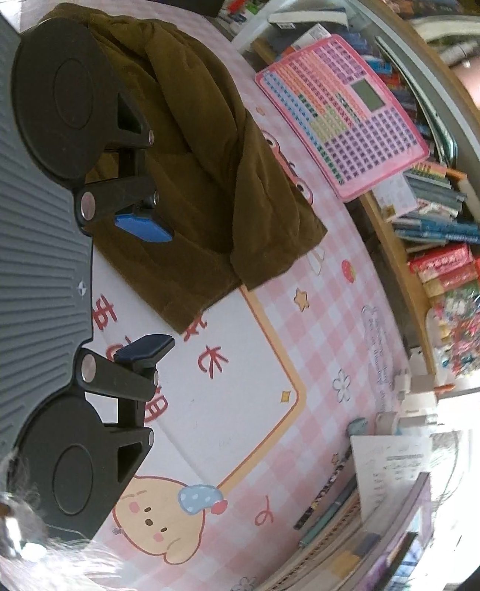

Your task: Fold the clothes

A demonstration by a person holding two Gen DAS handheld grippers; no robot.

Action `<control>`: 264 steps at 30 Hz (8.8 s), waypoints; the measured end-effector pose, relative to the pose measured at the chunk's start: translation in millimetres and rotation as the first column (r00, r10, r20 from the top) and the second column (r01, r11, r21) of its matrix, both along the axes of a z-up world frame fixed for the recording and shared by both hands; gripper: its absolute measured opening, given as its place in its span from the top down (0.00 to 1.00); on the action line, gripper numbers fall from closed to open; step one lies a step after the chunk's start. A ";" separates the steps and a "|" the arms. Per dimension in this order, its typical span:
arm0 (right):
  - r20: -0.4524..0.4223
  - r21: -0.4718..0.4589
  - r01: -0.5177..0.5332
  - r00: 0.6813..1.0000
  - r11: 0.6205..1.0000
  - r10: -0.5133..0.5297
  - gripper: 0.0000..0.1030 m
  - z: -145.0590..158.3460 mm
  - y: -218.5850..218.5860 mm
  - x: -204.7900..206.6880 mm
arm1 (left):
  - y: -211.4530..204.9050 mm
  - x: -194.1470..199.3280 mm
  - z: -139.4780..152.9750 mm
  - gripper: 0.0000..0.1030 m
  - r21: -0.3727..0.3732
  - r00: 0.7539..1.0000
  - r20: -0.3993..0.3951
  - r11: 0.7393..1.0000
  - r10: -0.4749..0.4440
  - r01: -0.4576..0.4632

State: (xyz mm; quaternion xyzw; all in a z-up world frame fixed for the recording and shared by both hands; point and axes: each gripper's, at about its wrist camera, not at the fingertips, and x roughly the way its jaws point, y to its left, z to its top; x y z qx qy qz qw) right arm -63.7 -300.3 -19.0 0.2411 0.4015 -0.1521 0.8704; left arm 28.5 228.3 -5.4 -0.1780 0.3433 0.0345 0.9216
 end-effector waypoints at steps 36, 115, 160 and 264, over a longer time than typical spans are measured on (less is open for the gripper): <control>-0.050 0.054 -0.092 0.994 0.994 0.094 0.95 -27.3 -18.1 13.8 | 3.6 -69.9 -20.6 0.38 -0.214 0.969 -0.122 0.947 0.216 -0.238; 0.014 0.111 0.099 0.995 0.989 -0.101 0.97 -1.4 -17.1 -67.2 | 20.8 -40.1 -34.2 0.92 -0.550 0.971 -0.156 0.801 0.180 -0.237; -0.072 0.009 0.087 0.994 0.996 -0.086 0.95 -20.8 -21.6 -79.0 | 29.6 -94.0 -55.4 0.85 -0.418 0.981 -0.173 0.896 0.087 -0.153; -0.114 -0.209 -0.067 0.992 0.976 0.044 0.70 -30.6 80.0 -42.4 | -9.6 -61.8 -41.6 0.92 -0.312 0.921 -0.012 0.877 -0.388 0.365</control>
